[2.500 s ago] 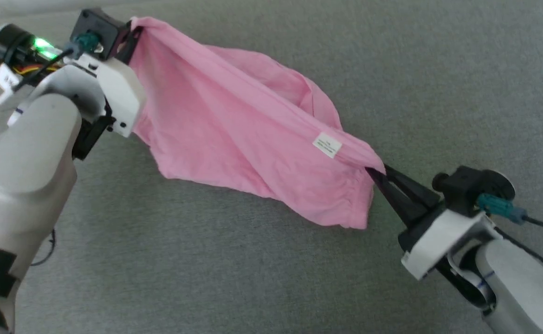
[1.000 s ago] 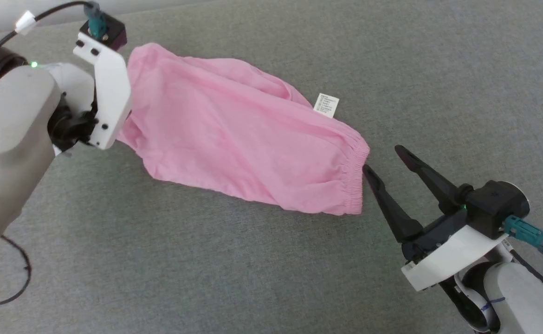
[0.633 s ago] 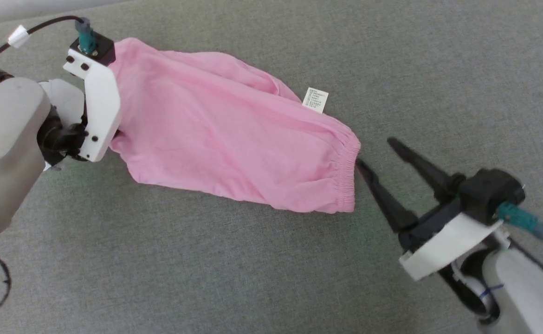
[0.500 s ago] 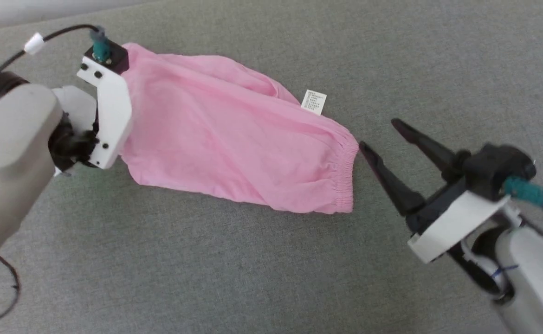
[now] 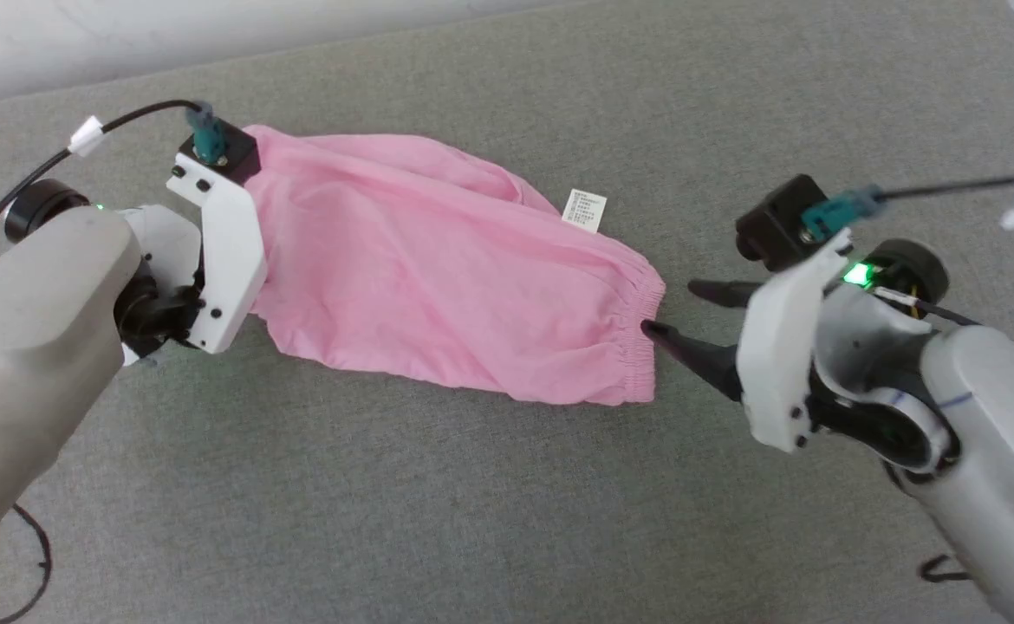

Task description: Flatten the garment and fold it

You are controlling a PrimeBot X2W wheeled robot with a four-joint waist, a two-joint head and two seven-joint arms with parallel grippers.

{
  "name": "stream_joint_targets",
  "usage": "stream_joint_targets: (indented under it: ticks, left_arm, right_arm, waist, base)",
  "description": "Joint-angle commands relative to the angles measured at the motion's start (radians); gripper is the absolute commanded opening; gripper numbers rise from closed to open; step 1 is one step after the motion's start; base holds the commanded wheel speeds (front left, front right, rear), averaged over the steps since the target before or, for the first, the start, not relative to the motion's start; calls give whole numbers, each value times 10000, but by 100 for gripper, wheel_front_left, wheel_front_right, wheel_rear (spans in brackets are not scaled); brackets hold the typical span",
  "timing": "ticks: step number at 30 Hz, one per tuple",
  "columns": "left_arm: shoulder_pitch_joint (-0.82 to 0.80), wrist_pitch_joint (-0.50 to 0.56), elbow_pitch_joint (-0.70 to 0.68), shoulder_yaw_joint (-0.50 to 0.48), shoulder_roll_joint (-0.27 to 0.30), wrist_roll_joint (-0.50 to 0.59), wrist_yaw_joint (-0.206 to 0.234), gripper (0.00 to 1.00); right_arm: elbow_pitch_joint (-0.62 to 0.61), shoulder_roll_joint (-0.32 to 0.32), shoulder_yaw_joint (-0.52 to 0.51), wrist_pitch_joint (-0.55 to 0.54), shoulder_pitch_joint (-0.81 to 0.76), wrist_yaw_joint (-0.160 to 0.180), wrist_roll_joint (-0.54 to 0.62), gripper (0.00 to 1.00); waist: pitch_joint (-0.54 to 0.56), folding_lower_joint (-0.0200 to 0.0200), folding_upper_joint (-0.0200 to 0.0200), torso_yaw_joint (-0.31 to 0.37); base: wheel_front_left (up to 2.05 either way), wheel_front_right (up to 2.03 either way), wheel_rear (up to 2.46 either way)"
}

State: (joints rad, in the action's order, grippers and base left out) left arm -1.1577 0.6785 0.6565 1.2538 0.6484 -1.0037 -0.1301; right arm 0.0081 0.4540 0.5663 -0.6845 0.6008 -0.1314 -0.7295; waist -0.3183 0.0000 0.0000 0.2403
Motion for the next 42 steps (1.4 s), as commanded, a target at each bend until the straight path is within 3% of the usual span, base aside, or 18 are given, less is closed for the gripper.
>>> stream_joint_targets:
  ticks: [1,8,12,18,19,20,32,42]
  left_arm:
    - [104,-89,26,50,-68,-16,-5,0]
    - [-212,-252,62,119,-197,110,-5,0]
    - [-350,-303,95,152,-338,168,-5,0]
    - [-280,-514,234,183,-399,127,-6,0]
    - [-255,-559,270,185,-398,87,-6,0]
    - [-232,-620,310,178,-395,30,-6,0]
    - [401,-1975,-114,38,-148,-475,-6,0]
    - [2192,-3318,-1779,69,742,-763,54,0]
  right_arm:
    - [347,-376,-165,-365,59,7,-40,100]
    - [1973,-2112,-667,-1273,14,7,342,100]
    - [2973,-2384,-417,-1132,-86,7,1073,100]
    - [3760,-2450,-68,-888,-394,7,1060,100]
    - [3756,-2412,-9,-769,-397,7,1039,13]
    - [3739,-2357,89,-693,-400,7,976,0]
    - [2791,-1792,133,409,-183,7,118,0]
    - [1429,-480,-163,408,-1466,7,-536,0]
  waist:
    - [-50,0,0,-40]
    - [-360,0,0,-254]
    - [-506,0,0,-427]
    - [-521,0,0,-534]
    - [-512,0,0,-536]
    - [-498,0,0,-534]
    - [578,0,0,-828]
    - [2216,0,0,-1716]
  base:
    - [0,0,0]
    - [0,0,0]
    - [0,0,0]
    - [0,0,0]
    - [0,0,0]
    - [0,0,0]
    - [0,0,0]
    - [0,0,0]
